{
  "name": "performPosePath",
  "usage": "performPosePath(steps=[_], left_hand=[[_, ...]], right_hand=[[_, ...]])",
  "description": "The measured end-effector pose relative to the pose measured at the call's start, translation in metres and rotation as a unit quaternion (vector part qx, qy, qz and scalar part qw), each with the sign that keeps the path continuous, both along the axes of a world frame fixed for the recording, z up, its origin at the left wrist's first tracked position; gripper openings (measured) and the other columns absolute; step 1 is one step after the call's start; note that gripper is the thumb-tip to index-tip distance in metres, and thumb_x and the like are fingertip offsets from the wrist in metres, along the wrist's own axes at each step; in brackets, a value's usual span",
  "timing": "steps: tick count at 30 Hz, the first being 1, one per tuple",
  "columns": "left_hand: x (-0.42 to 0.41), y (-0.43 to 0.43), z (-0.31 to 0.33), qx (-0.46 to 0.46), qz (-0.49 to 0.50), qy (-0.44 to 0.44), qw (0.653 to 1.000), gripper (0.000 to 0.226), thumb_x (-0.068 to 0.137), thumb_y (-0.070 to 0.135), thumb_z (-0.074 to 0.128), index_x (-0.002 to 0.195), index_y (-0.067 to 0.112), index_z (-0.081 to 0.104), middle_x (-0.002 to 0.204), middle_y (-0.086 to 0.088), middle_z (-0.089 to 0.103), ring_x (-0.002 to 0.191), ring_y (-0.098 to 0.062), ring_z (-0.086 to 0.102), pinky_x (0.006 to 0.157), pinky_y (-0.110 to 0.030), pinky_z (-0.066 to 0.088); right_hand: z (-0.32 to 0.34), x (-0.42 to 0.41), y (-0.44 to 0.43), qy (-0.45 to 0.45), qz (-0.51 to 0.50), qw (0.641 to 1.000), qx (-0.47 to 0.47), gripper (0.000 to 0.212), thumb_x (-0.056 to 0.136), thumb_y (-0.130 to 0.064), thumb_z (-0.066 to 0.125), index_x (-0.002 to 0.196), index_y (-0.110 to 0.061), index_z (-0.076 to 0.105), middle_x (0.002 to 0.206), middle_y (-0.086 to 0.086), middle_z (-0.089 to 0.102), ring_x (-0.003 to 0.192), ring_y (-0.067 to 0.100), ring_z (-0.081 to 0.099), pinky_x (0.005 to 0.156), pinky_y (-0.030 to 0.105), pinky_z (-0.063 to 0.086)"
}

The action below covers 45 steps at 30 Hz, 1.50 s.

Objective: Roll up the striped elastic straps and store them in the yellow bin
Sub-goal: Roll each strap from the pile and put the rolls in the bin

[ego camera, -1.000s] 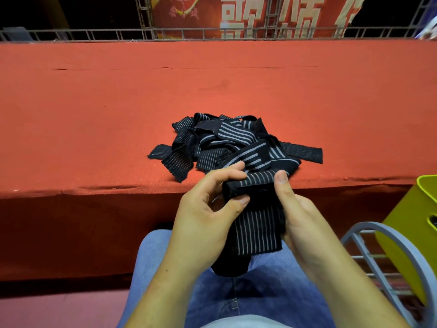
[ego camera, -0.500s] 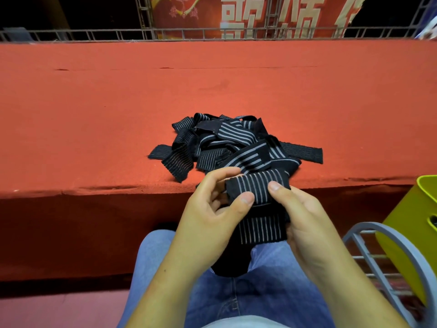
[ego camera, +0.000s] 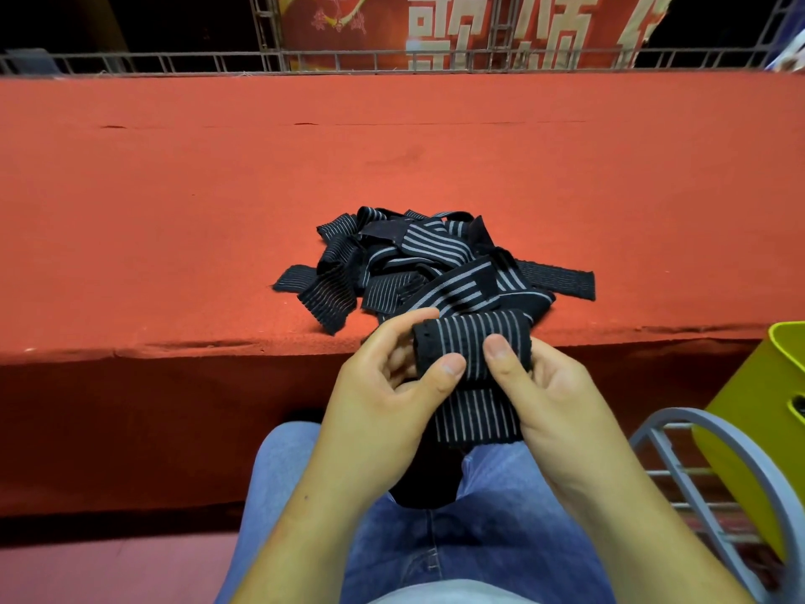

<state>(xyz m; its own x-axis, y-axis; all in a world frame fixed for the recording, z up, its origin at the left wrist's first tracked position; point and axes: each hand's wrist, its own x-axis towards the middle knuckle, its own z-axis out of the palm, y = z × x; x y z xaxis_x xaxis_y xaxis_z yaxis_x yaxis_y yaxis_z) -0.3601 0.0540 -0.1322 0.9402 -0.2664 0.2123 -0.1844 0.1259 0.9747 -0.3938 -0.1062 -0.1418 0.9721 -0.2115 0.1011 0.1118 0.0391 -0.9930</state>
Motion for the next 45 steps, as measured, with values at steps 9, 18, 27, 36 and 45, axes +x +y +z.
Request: performPosePath(steps=[9,18,27,36,45], left_hand=[[0.000,0.001,-0.001,-0.009,0.011,-0.023,1.000,0.034,0.092,0.000,0.072,0.119,0.020,0.069,0.110,0.002,0.078,0.103,-0.009,0.074,0.084,-0.017,0.055],[-0.001,0.001,-0.001,0.016,0.018,-0.078,0.997,0.045,0.088,-0.008,0.073,0.116,0.027,0.071,0.115,0.005,0.075,0.113,-0.014,0.070,0.100,-0.035,0.056],[-0.001,-0.003,-0.002,-0.008,0.000,-0.066,0.998,0.053,0.082,-0.022,0.069,0.100,0.027,0.073,0.126,0.012,0.073,0.117,-0.007,0.069,0.100,-0.026,0.054],[-0.003,-0.004,-0.005,-0.004,-0.061,-0.010,0.998,0.049,0.087,-0.008,0.075,0.123,0.025,0.066,0.116,0.000,0.074,0.108,-0.014,0.071,0.090,-0.023,0.055],[-0.004,-0.019,-0.002,0.034,-0.052,0.008,0.998,0.049,0.086,0.000,0.080,0.122,0.030,0.069,0.109,0.003,0.077,0.100,-0.011,0.074,0.086,-0.021,0.056]], right_hand=[[-0.001,-0.001,0.001,0.029,0.022,0.998,0.053,0.045,0.089,-0.047,0.066,0.117,-0.013,0.078,0.112,0.009,0.081,0.111,0.026,0.076,0.105,0.051,0.055],[0.004,-0.002,0.002,0.043,0.019,0.998,0.040,0.058,0.078,-0.072,0.071,0.102,-0.020,0.082,0.103,0.007,0.082,0.096,0.021,0.079,0.079,0.039,0.058],[0.002,-0.002,0.000,0.028,0.017,0.998,0.046,0.063,0.067,-0.081,0.075,0.108,-0.034,0.081,0.108,0.005,0.081,0.098,0.021,0.078,0.080,0.038,0.060],[0.002,-0.001,-0.013,0.016,0.030,0.998,0.044,0.043,0.072,-0.045,0.073,0.108,-0.022,0.078,0.112,0.011,0.080,0.106,0.029,0.075,0.083,0.041,0.058],[0.006,-0.017,-0.040,0.008,0.063,0.998,-0.024,0.033,0.084,-0.021,0.080,0.116,-0.030,0.077,0.113,0.004,0.080,0.106,0.017,0.075,0.086,0.028,0.060]])
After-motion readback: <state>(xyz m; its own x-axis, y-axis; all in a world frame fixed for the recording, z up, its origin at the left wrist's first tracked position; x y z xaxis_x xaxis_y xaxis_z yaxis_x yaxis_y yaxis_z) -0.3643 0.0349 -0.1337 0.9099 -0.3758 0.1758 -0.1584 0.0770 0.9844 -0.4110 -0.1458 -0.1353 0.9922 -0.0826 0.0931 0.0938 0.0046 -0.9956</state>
